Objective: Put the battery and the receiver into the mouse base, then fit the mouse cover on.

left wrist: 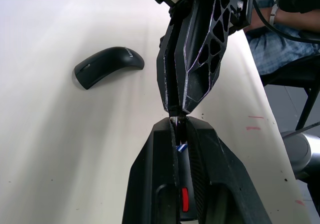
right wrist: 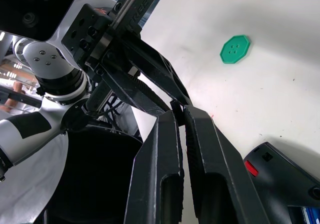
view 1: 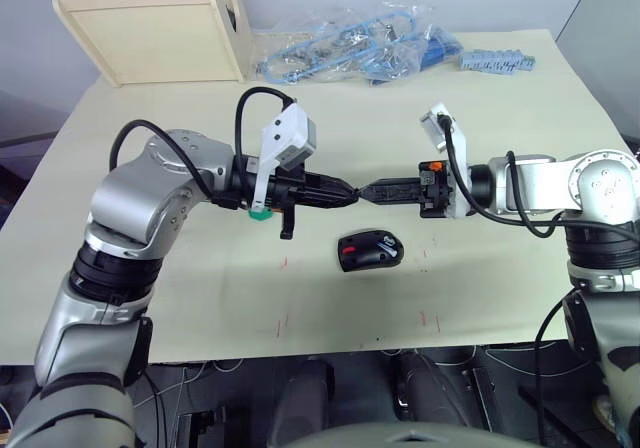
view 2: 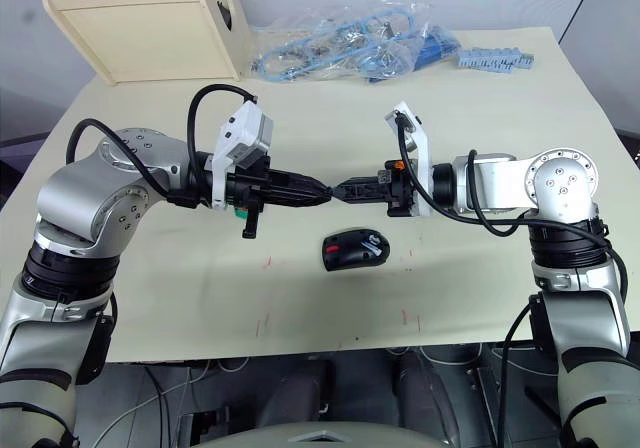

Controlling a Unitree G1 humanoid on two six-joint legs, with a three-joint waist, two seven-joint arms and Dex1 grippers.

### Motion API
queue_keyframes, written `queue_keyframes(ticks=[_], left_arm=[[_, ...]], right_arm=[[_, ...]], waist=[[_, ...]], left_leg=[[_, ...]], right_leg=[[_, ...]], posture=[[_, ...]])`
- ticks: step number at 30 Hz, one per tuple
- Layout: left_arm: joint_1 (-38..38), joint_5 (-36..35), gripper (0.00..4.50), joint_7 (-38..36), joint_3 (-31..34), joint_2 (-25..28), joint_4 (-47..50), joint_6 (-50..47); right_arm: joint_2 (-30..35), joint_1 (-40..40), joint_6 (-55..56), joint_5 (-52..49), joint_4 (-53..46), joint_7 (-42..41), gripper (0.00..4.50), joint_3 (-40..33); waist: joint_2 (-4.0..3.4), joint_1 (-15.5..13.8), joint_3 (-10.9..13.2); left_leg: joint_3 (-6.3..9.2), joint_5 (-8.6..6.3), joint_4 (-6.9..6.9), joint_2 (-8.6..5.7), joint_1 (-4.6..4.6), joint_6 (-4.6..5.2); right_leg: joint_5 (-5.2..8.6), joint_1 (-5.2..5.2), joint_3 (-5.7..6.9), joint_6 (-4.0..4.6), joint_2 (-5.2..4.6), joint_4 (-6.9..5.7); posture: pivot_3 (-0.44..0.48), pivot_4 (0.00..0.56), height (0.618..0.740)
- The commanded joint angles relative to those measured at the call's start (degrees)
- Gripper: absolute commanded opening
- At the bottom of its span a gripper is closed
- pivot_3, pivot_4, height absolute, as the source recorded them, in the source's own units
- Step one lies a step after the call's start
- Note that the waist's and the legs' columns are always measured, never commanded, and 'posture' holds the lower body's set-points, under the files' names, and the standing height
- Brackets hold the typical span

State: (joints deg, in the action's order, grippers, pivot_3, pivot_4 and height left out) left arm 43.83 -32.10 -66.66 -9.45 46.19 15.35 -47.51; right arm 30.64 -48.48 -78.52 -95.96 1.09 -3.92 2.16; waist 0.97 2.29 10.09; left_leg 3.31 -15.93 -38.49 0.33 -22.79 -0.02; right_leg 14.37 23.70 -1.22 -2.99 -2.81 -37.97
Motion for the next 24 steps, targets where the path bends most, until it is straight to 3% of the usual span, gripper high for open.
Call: queue_keyframes(ticks=[1,3,5,6,10,19,24], left_arm=[[0.70,-0.62,0.02,-0.23,1.80,0.35,1.63,0.88],[0.63,-1.05,0.02,-0.61,1.93,0.58,1.56,0.33],[0.43,-1.44,0.90,-1.01,1.95,0.96,1.65,-0.39],[0.31,-1.36,1.10,-0.67,2.06,0.99,1.56,-0.60],[-0.08,-2.01,2.94,-0.47,2.20,1.70,1.74,-2.09],[-3.77,-2.56,2.94,0.46,4.11,3.53,3.74,-2.15],[-9.89,-2.28,2.94,2.60,5.66,3.90,7.20,-0.96]], right_arm=[[0.06,-0.47,-0.01,-0.55,-1.57,-0.97,0.04,-0.60],[0.14,-0.47,0.02,-0.51,-1.48,-1.07,0.04,-0.73],[0.21,-0.44,0.01,-0.42,-1.45,-1.15,0.00,-0.80],[0.25,-0.41,0.02,-0.41,-1.44,-1.19,0.00,-0.86],[0.54,-0.36,0.05,-0.42,-1.37,-1.31,0.00,-1.12],[1.77,-0.18,-0.08,-0.85,-1.59,-1.57,0.00,-1.50],[5.23,-0.13,-0.89,1.19,-3.66,-2.89,0.00,-2.12]], waist=[[0.00,0.00,0.00],[0.00,0.00,0.00],[0.00,0.00,0.00],[0.00,0.00,0.00],[0.00,0.01,0.00],[0.00,0.01,0.00],[0.00,-0.01,0.00]], left_leg=[[0.00,0.00,0.00,0.00,0.00,0.00],[0.00,0.00,0.00,0.00,0.00,0.00],[0.00,0.00,0.00,0.00,0.00,0.00],[0.00,0.00,0.00,0.00,0.00,0.00],[0.01,0.00,0.00,0.00,0.00,0.00],[0.00,0.00,0.00,0.00,0.00,0.00],[0.00,0.00,0.00,0.00,0.00,0.00]], right_leg=[[0.00,0.00,0.00,0.00,0.00,0.00],[0.00,0.00,0.00,0.00,0.00,0.00],[0.00,0.00,0.00,0.00,0.00,0.00],[0.00,0.00,0.00,0.00,0.00,0.00],[0.00,0.00,0.00,0.00,0.00,0.00],[0.00,0.00,0.00,0.00,0.00,0.00],[0.00,0.00,-0.01,0.00,-0.01,0.02]], posture=[[0.000,0.150,0.740],[0.000,0.150,0.740],[0.000,0.150,0.740],[0.000,0.150,0.740],[0.000,0.150,0.740],[0.000,0.150,0.740],[0.000,0.150,0.740]])
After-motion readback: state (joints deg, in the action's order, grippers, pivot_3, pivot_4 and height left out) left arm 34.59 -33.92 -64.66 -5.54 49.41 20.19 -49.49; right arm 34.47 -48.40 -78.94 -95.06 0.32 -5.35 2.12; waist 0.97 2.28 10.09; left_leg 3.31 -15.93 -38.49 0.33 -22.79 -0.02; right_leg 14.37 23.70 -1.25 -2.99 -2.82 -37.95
